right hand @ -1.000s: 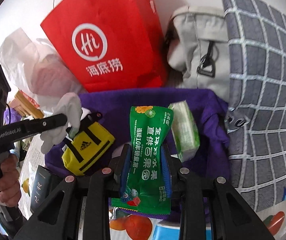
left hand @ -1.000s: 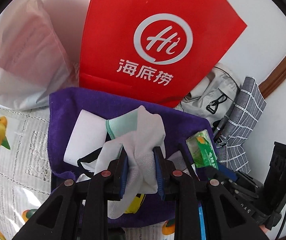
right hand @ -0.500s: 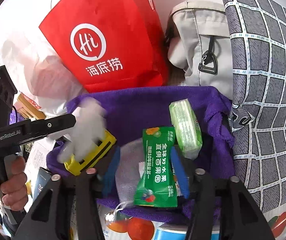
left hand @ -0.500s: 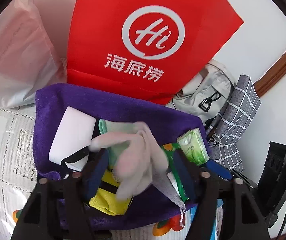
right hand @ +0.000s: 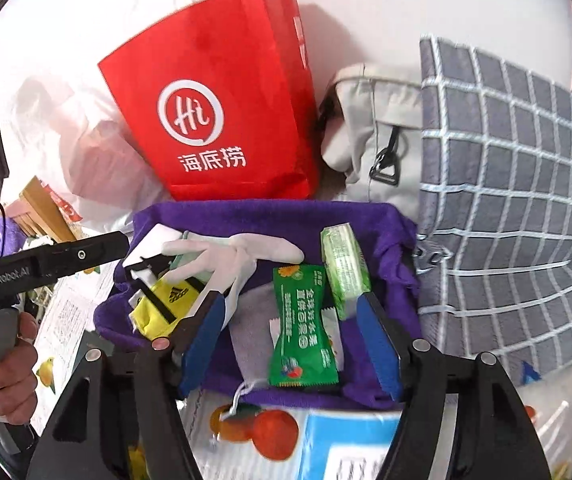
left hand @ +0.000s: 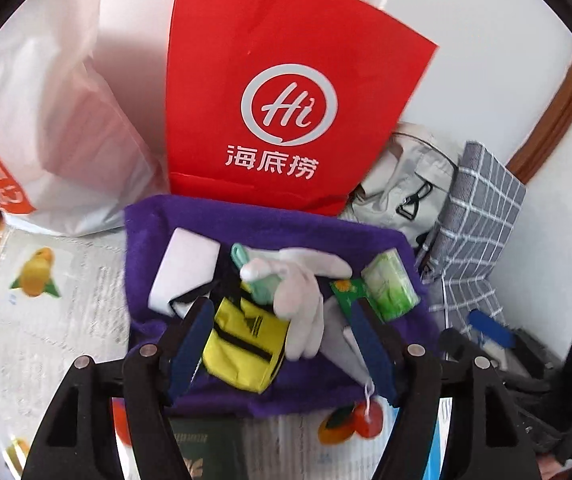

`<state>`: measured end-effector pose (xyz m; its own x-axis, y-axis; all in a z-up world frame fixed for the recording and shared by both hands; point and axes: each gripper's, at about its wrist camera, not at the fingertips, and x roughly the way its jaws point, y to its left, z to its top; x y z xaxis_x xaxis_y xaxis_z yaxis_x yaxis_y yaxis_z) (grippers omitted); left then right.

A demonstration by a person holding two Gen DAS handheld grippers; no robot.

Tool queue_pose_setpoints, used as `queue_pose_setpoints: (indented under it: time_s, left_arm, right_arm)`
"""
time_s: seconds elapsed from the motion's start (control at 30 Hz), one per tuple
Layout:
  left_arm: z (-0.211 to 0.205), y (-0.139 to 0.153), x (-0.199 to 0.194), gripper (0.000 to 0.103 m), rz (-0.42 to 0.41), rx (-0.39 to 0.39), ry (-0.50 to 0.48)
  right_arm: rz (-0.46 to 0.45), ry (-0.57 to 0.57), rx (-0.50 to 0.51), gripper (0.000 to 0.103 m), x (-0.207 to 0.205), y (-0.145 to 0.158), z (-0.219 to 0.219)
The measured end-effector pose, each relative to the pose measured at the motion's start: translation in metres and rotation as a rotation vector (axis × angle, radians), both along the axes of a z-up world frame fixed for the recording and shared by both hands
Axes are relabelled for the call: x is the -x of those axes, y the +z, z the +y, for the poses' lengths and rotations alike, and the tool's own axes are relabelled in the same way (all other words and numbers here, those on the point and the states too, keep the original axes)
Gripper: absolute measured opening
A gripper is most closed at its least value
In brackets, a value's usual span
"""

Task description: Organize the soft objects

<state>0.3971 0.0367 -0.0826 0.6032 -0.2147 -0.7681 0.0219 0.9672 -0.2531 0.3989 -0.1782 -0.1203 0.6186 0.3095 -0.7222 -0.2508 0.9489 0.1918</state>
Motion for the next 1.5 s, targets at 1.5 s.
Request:
queue_pose_setpoints:
  time_s: [1.5]
  left_arm:
    - [-0.031, 0.069, 0.38, 0.098, -0.181, -0.159, 0.083]
  right_arm:
    - [-0.141, -0.199, 0.068, 0.101, 0.375, 0.062, -0.052]
